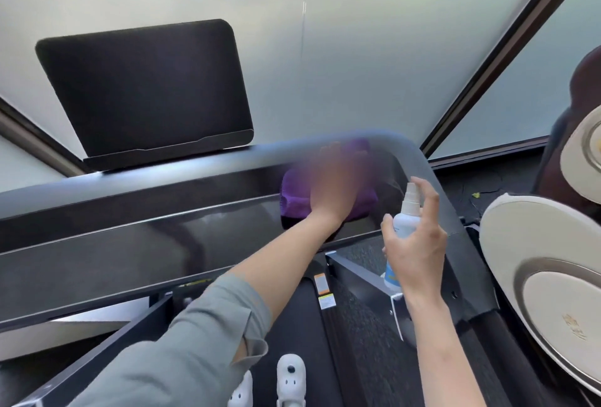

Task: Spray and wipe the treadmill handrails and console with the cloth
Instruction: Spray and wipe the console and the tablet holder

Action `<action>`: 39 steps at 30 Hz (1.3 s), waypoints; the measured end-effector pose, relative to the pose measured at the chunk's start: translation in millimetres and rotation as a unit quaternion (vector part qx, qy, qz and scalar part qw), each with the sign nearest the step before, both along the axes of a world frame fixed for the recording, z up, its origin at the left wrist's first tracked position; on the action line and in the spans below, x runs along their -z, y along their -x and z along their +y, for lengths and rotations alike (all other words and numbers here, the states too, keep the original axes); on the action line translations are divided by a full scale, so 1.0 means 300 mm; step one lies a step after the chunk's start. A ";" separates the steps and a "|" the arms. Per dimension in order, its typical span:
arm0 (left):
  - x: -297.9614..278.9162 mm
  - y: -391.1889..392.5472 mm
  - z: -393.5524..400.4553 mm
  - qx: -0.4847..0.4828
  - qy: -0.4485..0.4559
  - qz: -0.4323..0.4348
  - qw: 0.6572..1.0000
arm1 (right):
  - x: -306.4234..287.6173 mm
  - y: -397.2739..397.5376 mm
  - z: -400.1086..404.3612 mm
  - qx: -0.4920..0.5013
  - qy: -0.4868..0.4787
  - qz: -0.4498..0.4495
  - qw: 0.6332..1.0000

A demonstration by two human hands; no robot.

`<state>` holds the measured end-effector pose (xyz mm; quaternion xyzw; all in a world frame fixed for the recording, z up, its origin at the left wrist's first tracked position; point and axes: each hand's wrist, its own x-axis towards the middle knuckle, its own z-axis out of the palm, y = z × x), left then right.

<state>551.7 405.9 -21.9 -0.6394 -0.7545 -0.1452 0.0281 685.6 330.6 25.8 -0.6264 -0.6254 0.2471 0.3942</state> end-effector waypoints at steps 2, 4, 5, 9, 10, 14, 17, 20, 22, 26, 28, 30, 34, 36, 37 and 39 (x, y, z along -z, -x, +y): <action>-0.009 -0.045 0.033 -0.008 0.012 -0.012 1.000 | -0.007 -0.027 0.008 0.011 0.005 0.006 1.000; -0.013 -0.070 0.012 -0.018 0.018 -0.049 0.998 | -0.016 -0.051 0.011 0.021 0.001 0.005 1.000; -0.010 -0.077 -0.015 -0.014 0.021 -0.064 0.998 | -0.020 -0.061 0.011 0.028 0.000 0.006 1.000; 0.007 -0.067 -0.144 -0.004 0.009 -0.099 0.995 | -0.021 -0.075 0.004 0.039 -0.005 0.003 0.999; 0.012 -0.068 -0.171 -0.013 -0.006 -0.095 0.995 | -0.021 -0.071 0.005 0.036 -0.008 0.001 0.999; 0.008 -0.114 -0.144 -0.060 -0.009 -0.078 0.995 | -0.009 -0.055 0.022 0.025 -0.005 -0.011 1.000; -0.004 -0.161 -0.021 -0.046 0.026 -0.065 0.996 | -0.002 -0.057 0.031 0.039 -0.017 -0.015 0.999; -0.002 -0.189 0.056 -0.030 0.043 -0.073 0.996 | -0.009 -0.071 0.030 0.038 -0.022 -0.011 0.999; -0.005 -0.193 0.054 -0.028 0.036 -0.084 0.995 | -0.015 -0.089 0.033 0.040 -0.021 -0.012 0.999; -0.003 -0.174 -0.060 0.051 0.006 -0.127 0.991 | -0.022 -0.109 0.013 0.053 -0.028 -0.014 0.998; 0.018 -0.155 -0.108 0.085 -0.004 -0.125 0.989 | -0.020 -0.100 0.011 0.052 -0.038 -0.008 0.998; 0.021 -0.152 -0.112 0.076 -0.010 -0.113 0.991 | -0.021 -0.087 0.027 0.043 -0.049 -0.013 0.998; -0.001 -0.184 -0.003 0.037 0.018 -0.061 0.997 | -0.008 -0.080 0.066 0.036 -0.055 -0.040 0.997; 0.007 -0.197 0.036 0.021 0.025 -0.067 0.997 | -0.004 -0.091 0.072 0.033 -0.057 -0.045 0.997; 0.012 -0.199 0.044 0.017 0.025 -0.068 0.997 | -0.002 -0.100 0.075 0.034 -0.054 -0.047 0.997; 0.015 -0.200 0.037 0.019 0.024 -0.074 0.997 | 0.001 -0.119 0.076 0.040 -0.047 -0.052 0.997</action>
